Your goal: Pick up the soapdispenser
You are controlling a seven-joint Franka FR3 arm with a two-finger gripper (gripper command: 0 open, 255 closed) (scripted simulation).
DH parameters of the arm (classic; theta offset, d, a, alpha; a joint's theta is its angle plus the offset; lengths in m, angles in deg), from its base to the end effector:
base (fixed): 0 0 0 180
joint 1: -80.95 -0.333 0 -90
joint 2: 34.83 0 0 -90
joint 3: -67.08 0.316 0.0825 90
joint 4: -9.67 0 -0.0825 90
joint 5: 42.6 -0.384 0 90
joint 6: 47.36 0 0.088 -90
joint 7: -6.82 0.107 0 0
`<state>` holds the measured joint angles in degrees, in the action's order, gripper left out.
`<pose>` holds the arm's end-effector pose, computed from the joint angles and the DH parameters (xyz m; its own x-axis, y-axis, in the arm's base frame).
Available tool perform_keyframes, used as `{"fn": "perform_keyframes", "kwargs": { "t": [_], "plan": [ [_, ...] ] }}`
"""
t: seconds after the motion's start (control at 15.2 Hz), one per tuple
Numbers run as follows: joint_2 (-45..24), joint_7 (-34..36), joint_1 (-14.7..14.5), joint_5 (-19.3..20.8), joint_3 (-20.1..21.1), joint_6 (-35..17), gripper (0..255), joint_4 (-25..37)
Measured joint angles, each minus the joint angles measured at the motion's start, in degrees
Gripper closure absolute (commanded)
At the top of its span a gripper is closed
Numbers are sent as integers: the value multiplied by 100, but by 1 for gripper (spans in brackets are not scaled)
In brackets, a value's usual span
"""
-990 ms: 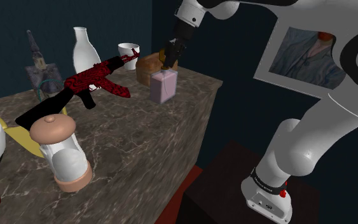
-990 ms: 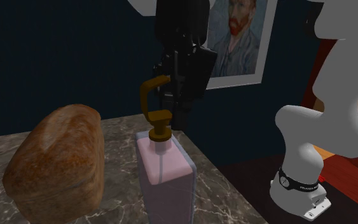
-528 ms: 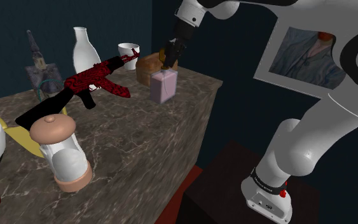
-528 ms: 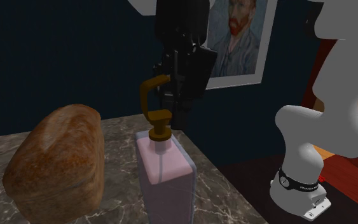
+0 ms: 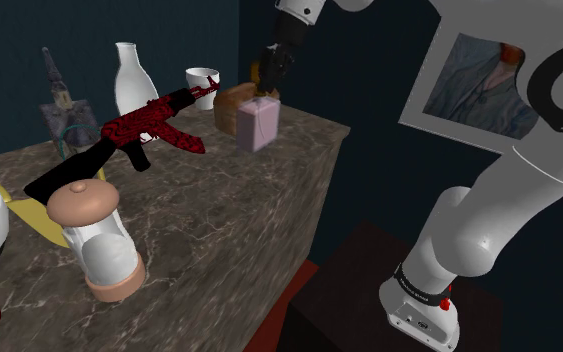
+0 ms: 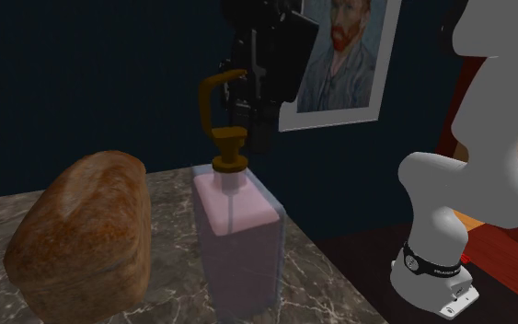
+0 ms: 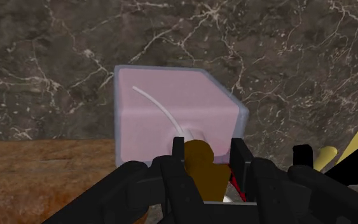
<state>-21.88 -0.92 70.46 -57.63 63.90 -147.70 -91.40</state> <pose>0.4927 0.0831 0.6717 0.9491 0.2048 0.2393 0.2624 -0.9343 -0.2411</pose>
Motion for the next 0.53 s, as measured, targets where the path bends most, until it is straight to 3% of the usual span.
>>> {"fn": "perform_keyframes", "kwargs": {
  "t": [0.53],
  "plan": [
    [-203,115,7,7,-35,592,255,804]
  ]
}}
